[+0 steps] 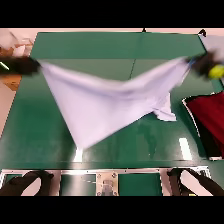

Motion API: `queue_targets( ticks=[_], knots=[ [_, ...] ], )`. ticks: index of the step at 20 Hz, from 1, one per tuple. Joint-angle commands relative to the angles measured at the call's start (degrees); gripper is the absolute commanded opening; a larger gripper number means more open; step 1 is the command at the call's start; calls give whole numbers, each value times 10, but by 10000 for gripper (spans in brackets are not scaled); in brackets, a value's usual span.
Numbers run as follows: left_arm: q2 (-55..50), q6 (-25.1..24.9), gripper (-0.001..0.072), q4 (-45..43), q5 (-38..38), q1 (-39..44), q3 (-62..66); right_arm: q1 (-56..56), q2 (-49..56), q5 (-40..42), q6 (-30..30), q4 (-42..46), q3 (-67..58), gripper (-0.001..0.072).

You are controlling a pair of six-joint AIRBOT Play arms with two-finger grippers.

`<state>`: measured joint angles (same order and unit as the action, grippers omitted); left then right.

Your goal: Fold the shirts.

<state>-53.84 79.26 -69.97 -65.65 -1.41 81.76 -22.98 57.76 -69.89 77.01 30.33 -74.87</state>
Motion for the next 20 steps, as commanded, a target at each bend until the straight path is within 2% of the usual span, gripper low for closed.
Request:
queue_targets(
  ticks=[1, 5, 9, 12, 15, 18, 20],
  knots=[
    [0, 59, 31, -68, -44, -1, 256, -60, -10, -26, 45, -1, -283, 22],
    [9, 78, 31, -76, -52, -1, 442, -141, -21, -20, 68, -1, -471, 21],
    [60, 79, 31, -78, -69, -1, 446, -193, -75, 30, 68, 10, -475, 21],
    [74, 79, 31, -88, -84, -1, 443, -194, -86, 31, 68, 10, -474, 22],
    [72, 79, 31, -87, -96, -1, 411, -194, -85, 9, 68, 4, -435, 22],
    [70, 79, 31, -86, -100, -1, 299, -182, -85, -29, 61, -1, -336, 22],
    [63, 79, 32, -75, -96, -1, 199, -144, -85, -28, 32, -1, -235, 22]
  ],
)
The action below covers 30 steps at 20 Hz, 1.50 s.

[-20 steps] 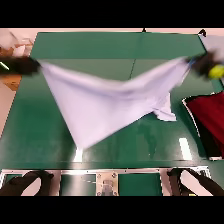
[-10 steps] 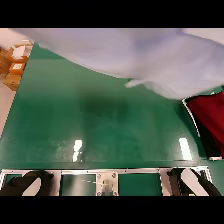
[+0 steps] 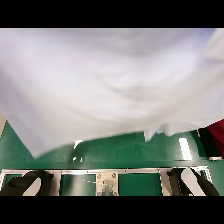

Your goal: Fold the shirts.

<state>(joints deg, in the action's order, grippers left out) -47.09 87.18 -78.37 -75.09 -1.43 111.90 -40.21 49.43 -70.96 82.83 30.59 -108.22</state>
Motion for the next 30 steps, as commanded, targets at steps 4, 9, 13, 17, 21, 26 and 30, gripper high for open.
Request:
queue_targets(
  ticks=[4, 9, 13, 17, 21, 26, 30],
  knots=[
    [-40, -8, 31, 34, 139, 0, -342, 151, 27, 109, -114, 1, 363, 22],
    [-226, -67, 31, 134, 392, 0, -502, 237, 232, 305, -165, -6, 488, 22],
    [-404, -110, 31, 212, 429, 0, -411, 229, 442, 280, -173, -51, 341, 22],
    [-477, -105, 31, 212, 430, -6, -284, 228, 558, 237, -157, -77, 155, 22],
    [-482, -91, 31, 217, 421, -33, -229, 224, 595, 231, -143, -76, 47, 22],
    [-484, -94, 31, 222, 378, -49, -228, 226, 602, 218, -143, -50, 24, 22],
    [-484, -97, 31, 194, 293, -49, -229, 219, 603, 158, -89, 78, 36, 22]
  ],
)
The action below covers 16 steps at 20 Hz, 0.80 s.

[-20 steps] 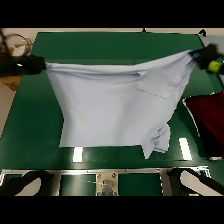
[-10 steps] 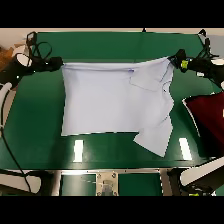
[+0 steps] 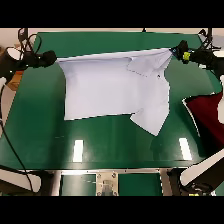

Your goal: Fold the shirts.

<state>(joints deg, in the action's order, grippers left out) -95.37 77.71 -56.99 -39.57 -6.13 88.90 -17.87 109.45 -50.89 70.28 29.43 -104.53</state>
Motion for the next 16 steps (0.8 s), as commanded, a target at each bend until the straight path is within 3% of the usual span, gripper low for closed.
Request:
queue_targets(
  ticks=[1, 5, 16],
  knots=[
    [-3, -2, 31, -32, -96, -2, 1, -7, 3, -64, 52, 130, -1, 21],
    [-21, 2, 31, -32, -175, -1, -24, -12, 3, -143, 60, 220, 4, 21],
    [-23, 2, 32, 14, -164, -1, -113, -12, 3, -146, 58, 251, 93, 23]
  ],
)
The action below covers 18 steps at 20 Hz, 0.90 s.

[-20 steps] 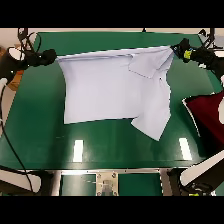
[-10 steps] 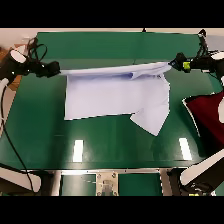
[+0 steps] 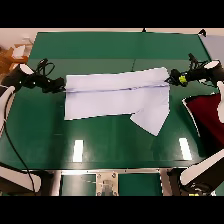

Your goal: Fold the shirts.

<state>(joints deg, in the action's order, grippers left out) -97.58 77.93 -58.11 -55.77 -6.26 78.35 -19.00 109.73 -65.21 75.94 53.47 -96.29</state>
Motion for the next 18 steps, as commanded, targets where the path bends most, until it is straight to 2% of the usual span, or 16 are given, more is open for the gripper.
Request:
queue_targets(
  ticks=[1, 2, 3, 4, 5, 6, 9, 11, 14, 16, 18],
  knots=[
    [-1, 0, 32, 36, -2, 0, -7, 0, 0, -3, 3, 10, 11, 56],
    [-1, 0, 32, 45, -5, 0, -7, 0, 0, -8, 11, 9, 10, 163],
    [0, 1, 33, 50, -18, 0, -7, -1, -1, -16, 19, 10, 7, 307],
    [0, 3, 112, 48, -47, -1, -4, -4, -3, -31, 19, 10, 0, 341],
    [0, 10, 354, 43, -81, -5, 1, -10, -8, -54, 19, 10, -11, 341],
    [0, 21, 435, 40, -121, -12, 8, -18, -13, -76, 23, 11, -21, 341],
    [8, 37, 435, 38, -227, -47, 5, -54, -45, -140, 49, 13, -22, 334],
    [40, 45, 419, 21, -254, -59, -41, -73, -80, -166, 48, 14, 23, 334],
    [152, 51, 419, 13, -174, -60, -196, -99, -150, -163, 33, 23, 150, 334],
    [242, 75, 420, 19, -106, -60, -310, -122, -194, -154, 29, 23, 235, 334],
    [326, 95, 421, 61, -48, -58, -413, -147, -240, -131, 25, 23, 311, 334]
  ],
)
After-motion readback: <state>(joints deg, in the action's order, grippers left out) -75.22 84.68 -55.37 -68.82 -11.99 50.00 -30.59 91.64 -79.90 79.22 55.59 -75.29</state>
